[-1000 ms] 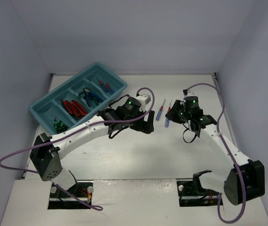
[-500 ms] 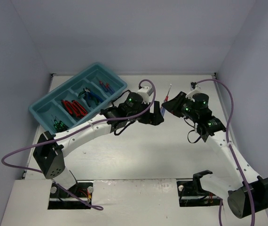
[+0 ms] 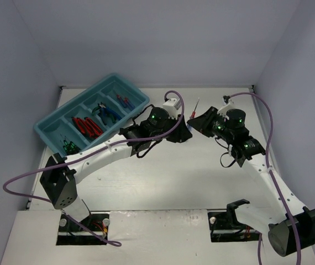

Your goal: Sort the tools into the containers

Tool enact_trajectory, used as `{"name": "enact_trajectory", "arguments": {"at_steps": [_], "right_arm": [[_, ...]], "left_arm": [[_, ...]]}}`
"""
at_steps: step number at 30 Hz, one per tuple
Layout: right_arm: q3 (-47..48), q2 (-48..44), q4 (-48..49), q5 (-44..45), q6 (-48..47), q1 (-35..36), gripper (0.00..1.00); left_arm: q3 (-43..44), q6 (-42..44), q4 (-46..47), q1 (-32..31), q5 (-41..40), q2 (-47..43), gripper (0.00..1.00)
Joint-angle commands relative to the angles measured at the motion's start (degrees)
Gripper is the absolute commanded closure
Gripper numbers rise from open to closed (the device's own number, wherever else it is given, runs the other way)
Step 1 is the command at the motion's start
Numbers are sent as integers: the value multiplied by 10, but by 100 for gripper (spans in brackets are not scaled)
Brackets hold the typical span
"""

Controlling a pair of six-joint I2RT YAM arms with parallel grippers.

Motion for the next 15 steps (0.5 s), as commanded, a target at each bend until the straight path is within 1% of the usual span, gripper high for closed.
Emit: {"name": "enact_trajectory", "arguments": {"at_steps": [1,3,4,6,7,8,10,11,13,15], "right_arm": [[9,-15,55,-17,10,7,100],[6,-12,55,-17,8,8,100],[6,-12,56,-17,6,8,100],[6,-9,56,-17,4,8,100],[6,-7,56,-16,3,8,97],[7,-4,56,-14,1,7,89],[10,-2,55,-4,-3,7,56],[12,-1,55,2,-4,7,43],[17,-1,55,11,-6,2,28],[19,-4,52,20,-8,-13,18]], "left_arm": [[27,-4,68,-5,-14,-6,75],[25,-5,73,-5,-17,-5,89],[25,-5,75,-5,-18,-5,95],[24,-6,77,-4,-19,-5,99],[23,-6,78,-3,-20,-5,100],[20,-6,79,-3,-22,-4,100],[16,-7,78,1,-25,-5,100],[13,-8,77,4,-27,-5,100],[5,-13,73,18,-30,-4,100],[0,-15,66,36,-30,-1,100]]}}
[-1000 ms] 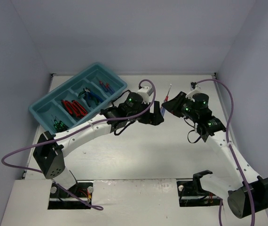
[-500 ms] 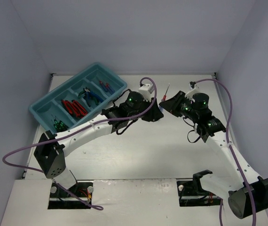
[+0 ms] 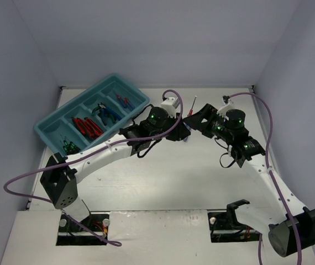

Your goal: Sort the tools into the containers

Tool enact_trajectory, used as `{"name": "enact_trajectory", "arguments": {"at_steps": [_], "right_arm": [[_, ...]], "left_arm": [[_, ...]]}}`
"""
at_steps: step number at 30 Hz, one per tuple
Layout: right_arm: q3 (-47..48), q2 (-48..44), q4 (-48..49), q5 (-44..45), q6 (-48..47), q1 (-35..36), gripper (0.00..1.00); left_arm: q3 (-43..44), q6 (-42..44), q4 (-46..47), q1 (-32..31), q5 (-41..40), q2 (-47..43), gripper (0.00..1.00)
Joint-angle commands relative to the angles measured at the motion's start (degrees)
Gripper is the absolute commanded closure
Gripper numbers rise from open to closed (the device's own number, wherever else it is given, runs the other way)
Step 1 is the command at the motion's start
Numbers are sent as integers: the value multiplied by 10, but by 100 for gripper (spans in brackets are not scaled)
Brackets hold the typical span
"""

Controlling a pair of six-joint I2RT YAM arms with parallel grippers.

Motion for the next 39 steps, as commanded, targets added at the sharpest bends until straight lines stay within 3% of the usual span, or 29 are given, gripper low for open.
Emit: {"name": "enact_trajectory", "arguments": {"at_steps": [1,7,13,15,18,21,27,31,39], "right_arm": [[21,-5,43,19,-5,-24,13],[7,-25,3,18,-13,-114,8],[-13,-34,-33,43,-44,-123,8],[-16,-33,-36,41,-48,-123,8],[-17,-27,-36,33,-58,-124,8],[-19,-20,-36,19,-66,-124,8],[-19,-15,-41,16,-89,-129,8],[-13,-8,-64,32,-112,-135,8],[-1,-3,-116,96,-181,-147,8]], "left_arm": [[1,-10,41,42,-13,-2,100],[17,13,-18,143,-25,16,100],[104,15,-82,271,-56,83,99],[144,12,-103,303,-63,130,93],[222,5,-125,339,-55,183,72],[291,4,-168,355,-48,251,59],[334,8,-179,350,-44,263,41],[310,45,-184,320,-45,227,39],[303,139,-224,169,-62,227,39]]}}
